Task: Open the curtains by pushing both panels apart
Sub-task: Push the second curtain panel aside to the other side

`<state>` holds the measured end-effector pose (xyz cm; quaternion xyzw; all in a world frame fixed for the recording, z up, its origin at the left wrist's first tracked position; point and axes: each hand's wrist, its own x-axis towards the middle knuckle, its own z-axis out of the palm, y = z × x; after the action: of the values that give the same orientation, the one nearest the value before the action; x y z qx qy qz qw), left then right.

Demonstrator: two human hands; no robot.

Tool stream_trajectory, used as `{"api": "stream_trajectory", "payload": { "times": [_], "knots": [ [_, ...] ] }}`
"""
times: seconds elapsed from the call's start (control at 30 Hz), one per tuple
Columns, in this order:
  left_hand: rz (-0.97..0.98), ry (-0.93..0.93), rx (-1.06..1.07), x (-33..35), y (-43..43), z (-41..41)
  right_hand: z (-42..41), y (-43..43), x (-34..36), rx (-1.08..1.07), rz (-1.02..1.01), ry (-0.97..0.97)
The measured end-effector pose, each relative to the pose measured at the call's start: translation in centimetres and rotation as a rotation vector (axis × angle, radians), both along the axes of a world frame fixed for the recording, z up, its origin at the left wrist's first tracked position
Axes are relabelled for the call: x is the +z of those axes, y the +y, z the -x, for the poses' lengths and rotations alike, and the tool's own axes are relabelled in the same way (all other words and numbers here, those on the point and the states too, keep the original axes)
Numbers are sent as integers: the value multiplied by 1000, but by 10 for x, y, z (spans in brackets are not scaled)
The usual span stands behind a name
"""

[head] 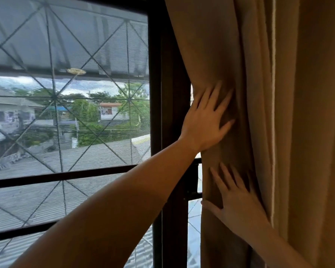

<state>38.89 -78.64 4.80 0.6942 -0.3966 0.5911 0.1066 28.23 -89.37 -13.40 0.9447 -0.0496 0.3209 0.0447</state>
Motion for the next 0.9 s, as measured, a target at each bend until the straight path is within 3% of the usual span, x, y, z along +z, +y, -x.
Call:
{"api": "stream_trajectory", "payload": {
  "times": [0.2, 0.47, 0.9],
  "knots": [
    [35, 45, -102, 1, -33, -7, -7, -30, 2, -47, 7, 12],
    [39, 38, -72, 0, -63, -17, -9, -56, 6, -73, 9, 33],
    [23, 38, -83, -6, -47, -9, -4, -39, -3, -64, -15, 34]
  ]
}}
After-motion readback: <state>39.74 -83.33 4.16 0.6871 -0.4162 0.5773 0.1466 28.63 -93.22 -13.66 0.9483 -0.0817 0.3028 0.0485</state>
